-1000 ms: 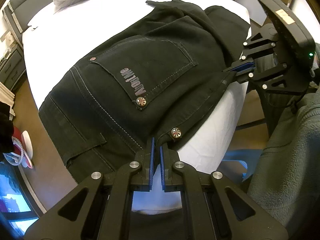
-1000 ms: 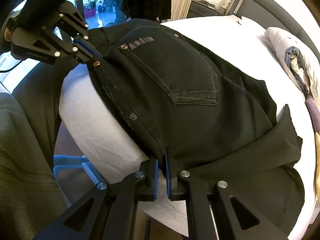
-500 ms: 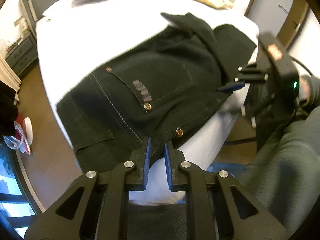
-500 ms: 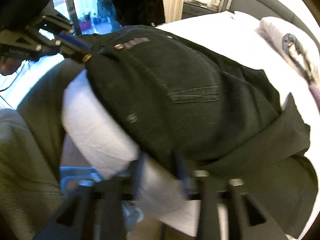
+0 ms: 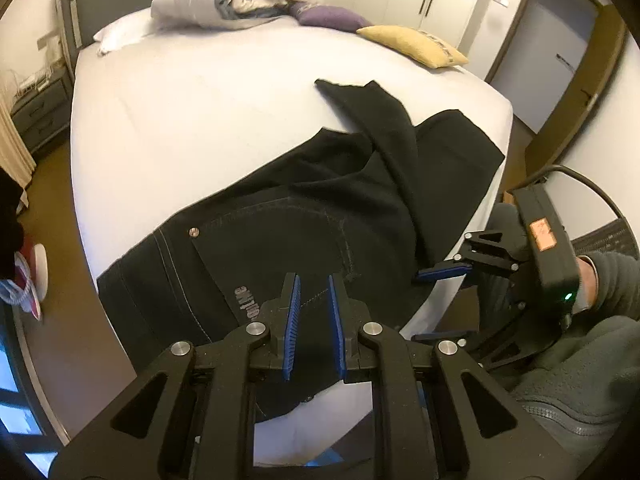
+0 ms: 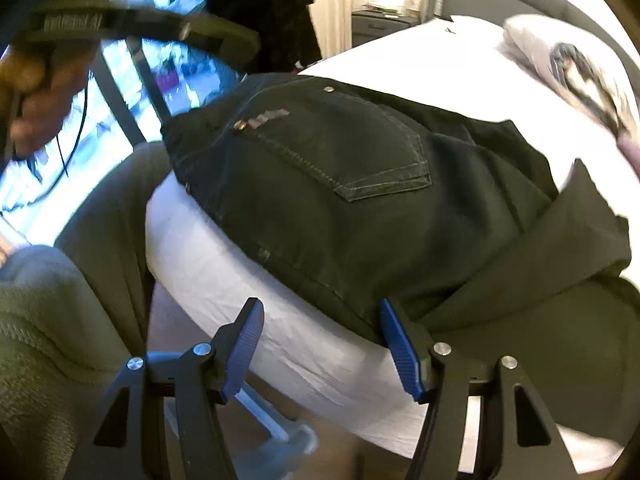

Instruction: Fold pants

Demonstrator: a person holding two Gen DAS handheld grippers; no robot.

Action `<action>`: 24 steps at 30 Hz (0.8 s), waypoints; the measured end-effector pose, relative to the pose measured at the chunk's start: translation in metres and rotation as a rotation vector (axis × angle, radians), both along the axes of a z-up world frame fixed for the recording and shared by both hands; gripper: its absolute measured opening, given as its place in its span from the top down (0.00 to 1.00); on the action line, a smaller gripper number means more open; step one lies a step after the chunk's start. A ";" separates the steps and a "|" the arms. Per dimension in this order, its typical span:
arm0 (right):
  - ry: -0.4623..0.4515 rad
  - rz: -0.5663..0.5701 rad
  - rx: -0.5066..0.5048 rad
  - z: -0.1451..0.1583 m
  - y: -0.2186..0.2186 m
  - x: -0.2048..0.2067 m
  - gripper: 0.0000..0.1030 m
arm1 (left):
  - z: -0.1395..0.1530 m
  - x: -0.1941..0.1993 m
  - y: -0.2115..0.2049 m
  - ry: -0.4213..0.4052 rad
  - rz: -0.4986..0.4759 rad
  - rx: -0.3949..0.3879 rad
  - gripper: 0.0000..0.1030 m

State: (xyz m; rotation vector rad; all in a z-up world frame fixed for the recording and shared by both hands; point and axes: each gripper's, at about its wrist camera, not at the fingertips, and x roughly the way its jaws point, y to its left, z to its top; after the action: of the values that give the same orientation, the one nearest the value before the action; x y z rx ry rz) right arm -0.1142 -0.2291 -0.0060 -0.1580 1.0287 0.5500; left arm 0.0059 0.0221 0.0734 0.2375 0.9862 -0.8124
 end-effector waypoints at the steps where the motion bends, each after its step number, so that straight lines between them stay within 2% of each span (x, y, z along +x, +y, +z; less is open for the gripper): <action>1: 0.009 -0.013 0.029 0.000 -0.003 0.002 0.38 | -0.004 0.002 -0.004 0.008 0.003 -0.015 0.87; 3: 0.016 -0.021 0.047 0.001 -0.005 0.002 0.38 | -0.016 0.003 -0.016 0.055 0.002 -0.053 0.87; 5: 0.009 -0.018 0.053 0.003 -0.005 0.001 0.38 | -0.034 0.006 -0.036 0.078 0.005 -0.059 0.87; 7: 0.011 -0.021 0.061 0.003 -0.006 0.000 0.38 | -0.057 0.011 -0.049 0.101 0.015 -0.034 0.87; 9: 0.022 -0.033 0.100 0.007 -0.013 0.001 0.38 | -0.086 0.020 -0.054 0.128 0.062 0.035 0.87; 10: 0.026 -0.039 0.117 0.009 -0.016 0.001 0.38 | -0.100 0.026 -0.049 0.153 0.089 0.039 0.87; 11: 0.030 -0.056 0.152 0.014 -0.024 0.003 0.38 | -0.104 0.030 -0.043 0.178 0.097 0.003 0.87; 13: 0.029 -0.113 0.205 0.025 -0.043 0.009 0.38 | -0.105 0.036 -0.032 0.206 0.123 -0.038 0.87; 16: 0.015 -0.265 0.224 0.042 -0.083 0.031 0.38 | -0.088 0.034 -0.027 0.175 0.148 -0.043 0.87; 18: -0.012 -0.362 0.193 0.054 -0.110 0.052 0.38 | -0.070 0.032 -0.032 0.146 0.128 -0.096 0.87; 20: -0.046 -0.465 0.125 0.068 -0.135 0.084 0.38 | -0.057 0.037 -0.047 0.126 0.118 -0.115 0.87; 24: -0.075 -0.583 0.013 0.082 -0.163 0.156 0.36 | -0.069 0.052 -0.083 0.159 0.128 -0.099 0.87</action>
State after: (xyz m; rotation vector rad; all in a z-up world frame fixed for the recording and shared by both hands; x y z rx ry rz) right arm 0.0417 -0.3921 0.0758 0.1326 0.9423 0.0201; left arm 0.0575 -0.0610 0.0046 0.0244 1.0955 -0.7686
